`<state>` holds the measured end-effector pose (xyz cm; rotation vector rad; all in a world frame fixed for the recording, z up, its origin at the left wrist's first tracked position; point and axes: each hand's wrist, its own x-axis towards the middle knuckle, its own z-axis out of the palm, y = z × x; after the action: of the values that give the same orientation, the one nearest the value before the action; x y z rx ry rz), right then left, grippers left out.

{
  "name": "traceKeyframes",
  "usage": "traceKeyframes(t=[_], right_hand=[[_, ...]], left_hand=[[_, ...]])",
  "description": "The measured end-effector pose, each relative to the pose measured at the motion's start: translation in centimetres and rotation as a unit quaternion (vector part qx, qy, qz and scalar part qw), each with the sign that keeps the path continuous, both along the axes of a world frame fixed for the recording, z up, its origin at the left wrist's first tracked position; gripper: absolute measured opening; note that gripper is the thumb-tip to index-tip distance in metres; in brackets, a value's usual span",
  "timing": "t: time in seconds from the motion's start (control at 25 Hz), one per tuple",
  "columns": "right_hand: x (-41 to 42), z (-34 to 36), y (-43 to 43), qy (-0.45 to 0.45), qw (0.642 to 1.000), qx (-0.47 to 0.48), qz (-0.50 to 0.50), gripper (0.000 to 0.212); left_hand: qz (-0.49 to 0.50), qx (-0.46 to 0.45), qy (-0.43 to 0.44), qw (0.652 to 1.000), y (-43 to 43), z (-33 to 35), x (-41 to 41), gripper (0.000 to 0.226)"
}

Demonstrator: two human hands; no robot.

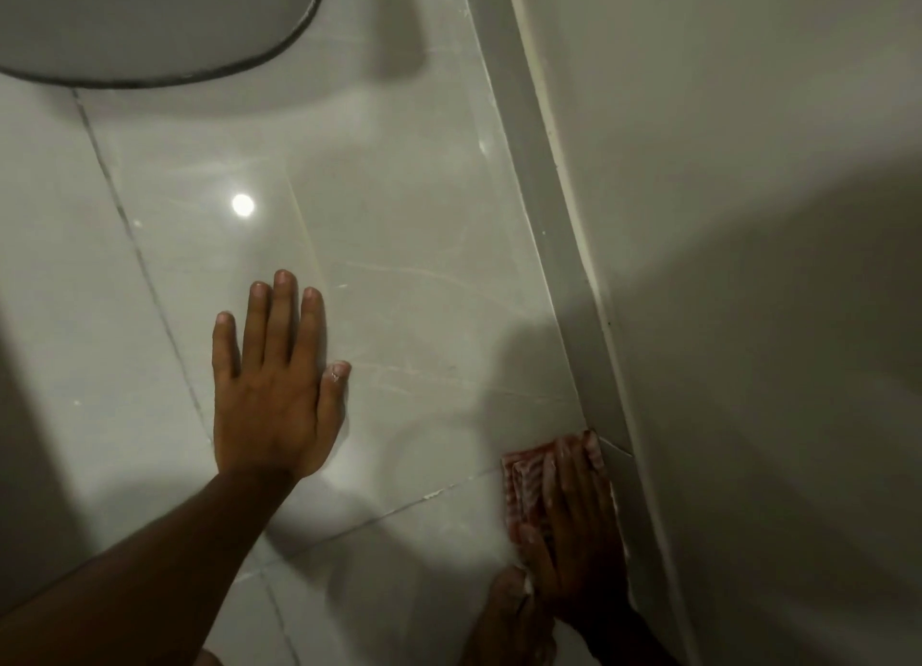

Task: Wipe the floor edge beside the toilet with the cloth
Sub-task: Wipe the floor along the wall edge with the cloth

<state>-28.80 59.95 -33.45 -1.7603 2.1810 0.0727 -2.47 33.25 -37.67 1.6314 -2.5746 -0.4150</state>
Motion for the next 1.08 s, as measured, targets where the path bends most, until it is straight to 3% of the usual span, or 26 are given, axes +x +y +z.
traceKeyframes(t=[0.16, 0.44, 0.56, 0.68, 0.8, 0.96, 1.08], right_hand=[[-0.7, 0.2, -4.8, 0.000, 0.999, 0.002, 0.050, 0.066], [-2.2, -0.6, -34.8, -0.035, 0.996, -0.081, 0.005, 0.071], [-2.2, -1.0, -39.4, -0.035, 0.997, -0.069, -0.012, 0.073], [-2.3, -0.9, -34.9, -0.055, 0.995, -0.079, -0.002, 0.074], [-1.8, -0.5, -23.8, -0.055, 0.996, -0.074, 0.003, 0.070], [-0.7, -0.1, -6.9, -0.025, 1.000, 0.006, 0.001, 0.064], [-0.3, 0.6, -2.7, -0.017, 0.998, 0.057, -0.016, 0.068]], left_hand=[[-0.004, -0.010, -0.002, 1.000, -0.2, -0.2, -0.2, 0.078], [-0.003, -0.007, 0.005, 1.000, -0.5, 0.3, -0.1, 0.078], [-0.002, -0.002, 0.002, 1.000, -0.5, 0.4, -0.2, 0.079], [-0.006, -0.006, -0.001, 1.000, -0.5, 0.3, -0.1, 0.079], [-0.004, -0.003, -0.002, 1.000, -0.4, 0.2, 0.0, 0.079], [-0.007, -0.007, 0.002, 1.000, -0.3, 0.0, 0.0, 0.079], [-0.012, -0.012, 0.002, 1.000, -0.2, -0.1, 0.2, 0.080]])
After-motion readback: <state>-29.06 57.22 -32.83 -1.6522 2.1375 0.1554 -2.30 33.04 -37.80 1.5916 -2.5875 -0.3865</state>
